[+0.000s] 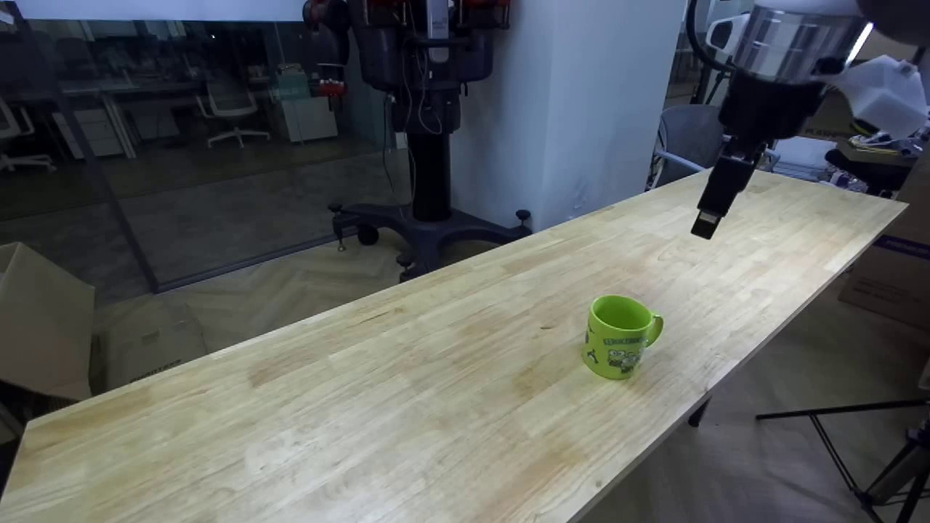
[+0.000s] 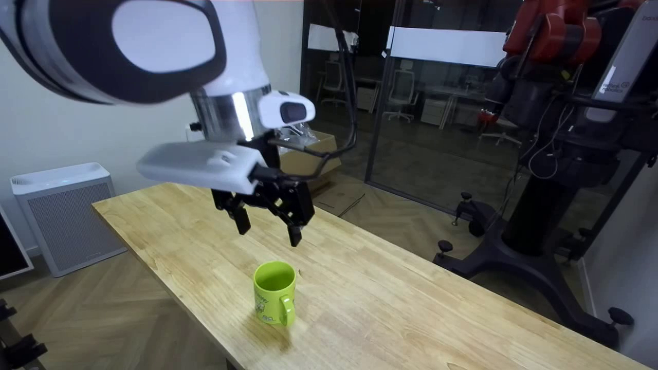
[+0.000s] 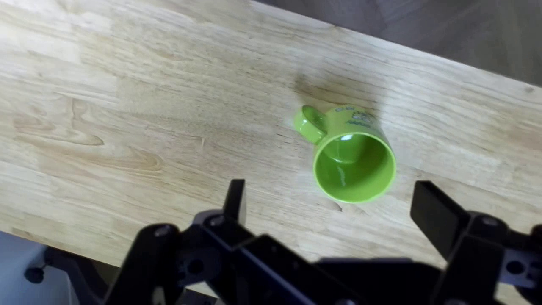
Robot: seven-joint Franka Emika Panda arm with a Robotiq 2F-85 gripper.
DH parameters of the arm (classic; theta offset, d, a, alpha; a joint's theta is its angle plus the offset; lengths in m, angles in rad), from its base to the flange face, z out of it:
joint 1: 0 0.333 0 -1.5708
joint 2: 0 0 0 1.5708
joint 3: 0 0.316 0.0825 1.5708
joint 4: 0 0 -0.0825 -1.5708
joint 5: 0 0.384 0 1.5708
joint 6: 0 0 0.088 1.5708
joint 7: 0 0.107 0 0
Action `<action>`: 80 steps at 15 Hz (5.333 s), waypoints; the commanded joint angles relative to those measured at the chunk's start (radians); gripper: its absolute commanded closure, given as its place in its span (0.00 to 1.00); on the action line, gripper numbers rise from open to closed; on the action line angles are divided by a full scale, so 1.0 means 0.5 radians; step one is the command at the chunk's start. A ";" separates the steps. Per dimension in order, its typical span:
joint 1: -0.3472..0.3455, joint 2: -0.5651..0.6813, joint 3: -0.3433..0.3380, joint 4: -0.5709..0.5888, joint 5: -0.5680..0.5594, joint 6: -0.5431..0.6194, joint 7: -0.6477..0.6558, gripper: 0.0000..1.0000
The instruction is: Move the mug forward
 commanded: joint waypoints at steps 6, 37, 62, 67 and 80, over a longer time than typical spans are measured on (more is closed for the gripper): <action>0.005 0.207 -0.072 0.117 0.007 0.042 -0.167 0.00; -0.048 1.456 0.106 1.258 0.286 -0.501 -0.680 0.67; 0.057 1.910 0.064 2.660 0.163 -1.556 -0.077 0.97; 0.059 2.140 0.091 3.059 0.201 -1.741 -0.056 0.97; 0.117 2.361 0.107 3.222 0.198 -1.555 -0.044 0.97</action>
